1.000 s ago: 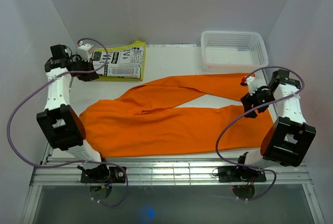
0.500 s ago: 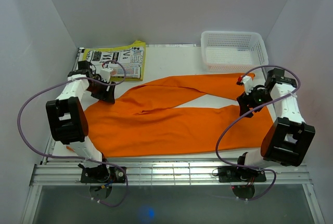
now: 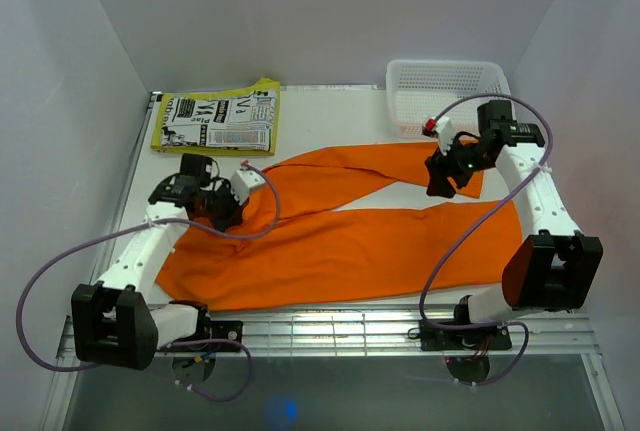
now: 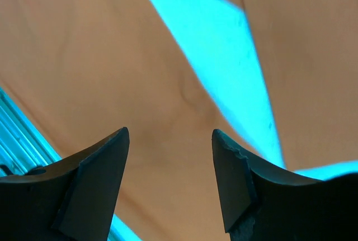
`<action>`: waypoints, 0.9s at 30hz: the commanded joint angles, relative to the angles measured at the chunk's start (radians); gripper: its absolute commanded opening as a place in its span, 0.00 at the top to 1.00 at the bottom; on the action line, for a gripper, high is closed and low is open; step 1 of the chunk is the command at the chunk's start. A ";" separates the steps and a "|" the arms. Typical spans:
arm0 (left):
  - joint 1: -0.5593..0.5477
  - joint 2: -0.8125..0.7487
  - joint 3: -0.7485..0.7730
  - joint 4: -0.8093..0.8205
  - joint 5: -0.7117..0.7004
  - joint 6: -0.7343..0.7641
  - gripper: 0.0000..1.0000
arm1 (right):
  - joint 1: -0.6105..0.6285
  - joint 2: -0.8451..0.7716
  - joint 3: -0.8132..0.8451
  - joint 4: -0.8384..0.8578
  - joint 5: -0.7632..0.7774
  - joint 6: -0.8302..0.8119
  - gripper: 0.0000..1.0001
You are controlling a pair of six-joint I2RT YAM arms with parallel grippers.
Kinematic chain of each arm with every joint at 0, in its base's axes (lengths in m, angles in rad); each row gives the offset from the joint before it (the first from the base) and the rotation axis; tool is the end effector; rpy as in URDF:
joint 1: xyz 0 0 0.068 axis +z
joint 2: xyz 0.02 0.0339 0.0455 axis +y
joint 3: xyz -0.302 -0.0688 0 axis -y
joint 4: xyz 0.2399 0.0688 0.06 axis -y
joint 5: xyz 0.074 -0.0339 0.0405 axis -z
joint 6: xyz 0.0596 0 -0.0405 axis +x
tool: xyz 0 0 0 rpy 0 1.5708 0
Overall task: Fold and stack the trousers
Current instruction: Flatten the trousers out
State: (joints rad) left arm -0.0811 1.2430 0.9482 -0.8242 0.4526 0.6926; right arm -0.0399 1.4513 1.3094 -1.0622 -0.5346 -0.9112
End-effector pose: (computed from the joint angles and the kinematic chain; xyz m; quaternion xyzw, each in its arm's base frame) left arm 0.2226 -0.0442 0.2723 0.4049 0.8606 -0.1428 0.2740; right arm 0.2759 0.0194 0.3219 -0.4439 0.8394 0.1504 0.2752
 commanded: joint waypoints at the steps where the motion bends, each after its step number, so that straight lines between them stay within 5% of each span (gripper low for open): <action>1: -0.110 -0.085 -0.182 0.011 -0.014 0.087 1.00 | 0.110 0.041 0.111 0.086 -0.105 0.148 0.34; 8: -0.318 -0.188 -0.454 0.105 -0.162 0.177 1.00 | 0.383 0.237 0.309 0.191 -0.105 0.313 0.37; 10: -0.322 -0.192 -0.459 0.111 -0.164 0.185 0.87 | 0.429 0.326 0.390 0.191 -0.111 0.339 0.37; 12: -0.322 -0.198 -0.416 0.108 -0.151 0.154 0.61 | 0.500 0.409 0.456 0.199 -0.108 0.376 0.37; 16: -0.322 -0.253 -0.264 0.057 -0.049 0.039 0.31 | 0.595 0.501 0.488 0.321 -0.045 0.443 0.37; 19: -0.321 -0.300 -0.140 0.075 -0.029 -0.106 0.28 | 0.643 0.563 0.536 0.411 0.010 0.469 0.37; 22: -0.258 -0.313 -0.043 0.106 -0.011 -0.246 0.28 | 0.655 0.635 0.646 0.456 0.018 0.503 0.37; 27: 0.035 -0.219 0.021 0.128 0.089 -0.386 0.29 | 0.696 0.733 0.760 0.574 0.061 0.518 0.35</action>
State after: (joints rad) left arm -0.1600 0.9531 0.9470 -0.6914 0.4732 0.4431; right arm 0.6422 2.1677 1.9896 -0.6262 -0.5076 -0.4271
